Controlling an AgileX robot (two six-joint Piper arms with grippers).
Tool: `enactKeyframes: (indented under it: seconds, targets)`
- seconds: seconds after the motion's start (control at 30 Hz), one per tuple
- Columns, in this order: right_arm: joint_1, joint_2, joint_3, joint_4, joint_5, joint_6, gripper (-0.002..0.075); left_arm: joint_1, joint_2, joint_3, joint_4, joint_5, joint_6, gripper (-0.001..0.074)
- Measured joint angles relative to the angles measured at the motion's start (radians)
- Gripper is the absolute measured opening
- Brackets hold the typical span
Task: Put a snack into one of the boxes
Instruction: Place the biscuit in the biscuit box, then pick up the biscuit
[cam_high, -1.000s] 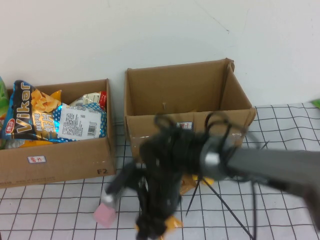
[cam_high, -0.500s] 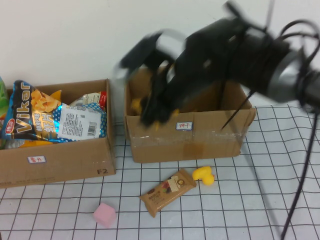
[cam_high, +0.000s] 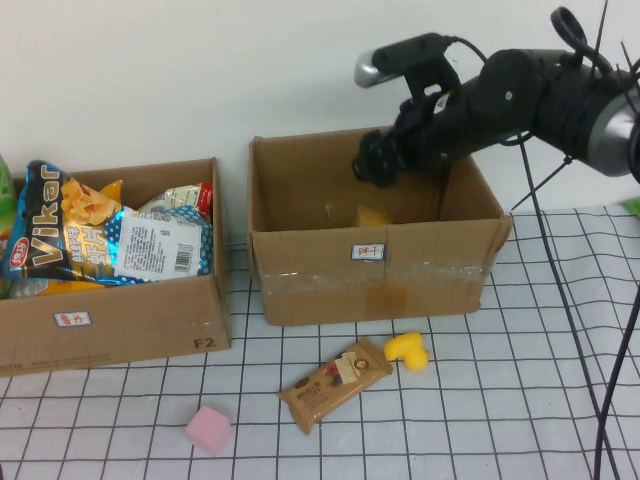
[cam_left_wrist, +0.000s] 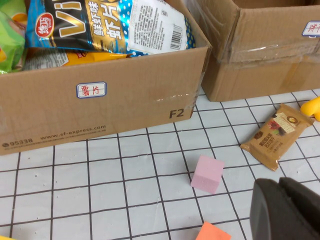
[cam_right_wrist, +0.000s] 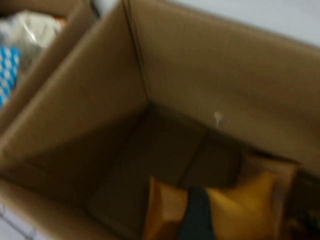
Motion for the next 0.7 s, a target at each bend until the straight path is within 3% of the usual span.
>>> enactKeyframes:
  seconds: [0.2, 0.53, 0.7]
  targets:
    - [-0.002, -0.01, -0.053, 0.012, 0.154, -0.196, 0.0503, 0.0, 0.0, 0.0, 0.0, 0.0, 0.0, -0.0001]
    - [0.029, -0.064, -0.221, 0.225, 0.655, -0.892, 0.0236, 0.0, 0.0, 0.0, 0.0, 0.0, 0.002, -0.0001]
    - [0.098, -0.065, -0.221, 0.231, 0.679, -1.012, 0.0149, 0.0, 0.0, 0.0, -0.002, 0.0, 0.002, -0.0001]
